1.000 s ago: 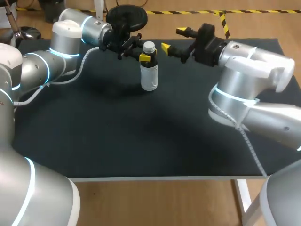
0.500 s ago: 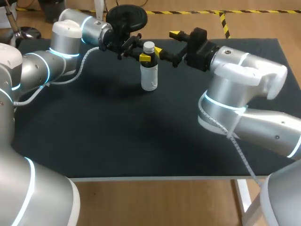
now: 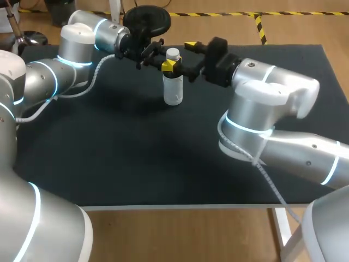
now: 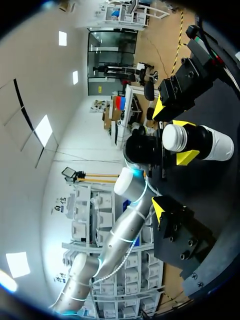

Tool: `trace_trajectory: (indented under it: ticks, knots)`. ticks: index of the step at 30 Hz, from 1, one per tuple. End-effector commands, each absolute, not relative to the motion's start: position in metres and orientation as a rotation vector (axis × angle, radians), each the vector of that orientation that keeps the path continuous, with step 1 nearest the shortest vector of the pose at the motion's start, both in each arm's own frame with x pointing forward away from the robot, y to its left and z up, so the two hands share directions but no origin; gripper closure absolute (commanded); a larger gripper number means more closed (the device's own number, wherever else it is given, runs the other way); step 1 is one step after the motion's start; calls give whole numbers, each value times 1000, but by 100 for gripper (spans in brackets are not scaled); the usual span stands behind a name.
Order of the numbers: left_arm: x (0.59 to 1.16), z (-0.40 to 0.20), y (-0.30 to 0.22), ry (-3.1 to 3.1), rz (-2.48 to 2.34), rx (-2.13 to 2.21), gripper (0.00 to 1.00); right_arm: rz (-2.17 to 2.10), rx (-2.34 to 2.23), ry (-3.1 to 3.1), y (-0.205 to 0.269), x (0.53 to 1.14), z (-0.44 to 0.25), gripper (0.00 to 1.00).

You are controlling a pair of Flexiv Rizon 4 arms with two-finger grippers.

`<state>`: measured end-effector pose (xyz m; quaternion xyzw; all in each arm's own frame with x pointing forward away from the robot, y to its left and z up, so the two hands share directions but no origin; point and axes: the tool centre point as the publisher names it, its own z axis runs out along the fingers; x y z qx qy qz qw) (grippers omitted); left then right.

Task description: Unscrew the bottle cap

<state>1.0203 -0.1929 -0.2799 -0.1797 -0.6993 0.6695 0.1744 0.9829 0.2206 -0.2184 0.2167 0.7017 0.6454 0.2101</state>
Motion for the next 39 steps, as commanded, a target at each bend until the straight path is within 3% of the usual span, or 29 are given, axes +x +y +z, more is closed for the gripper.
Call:
trace_trajectory:
  ticks: [1, 39]
  knots:
    - [1028, -282, -193, -1913, 1841, -589, 100, 1794, 611, 1950, 228, 990, -220, 0]
    - [1028, -282, -193, -1913, 1841, -589, 100, 1837, 651, 1979, 243, 1014, -241, 0]
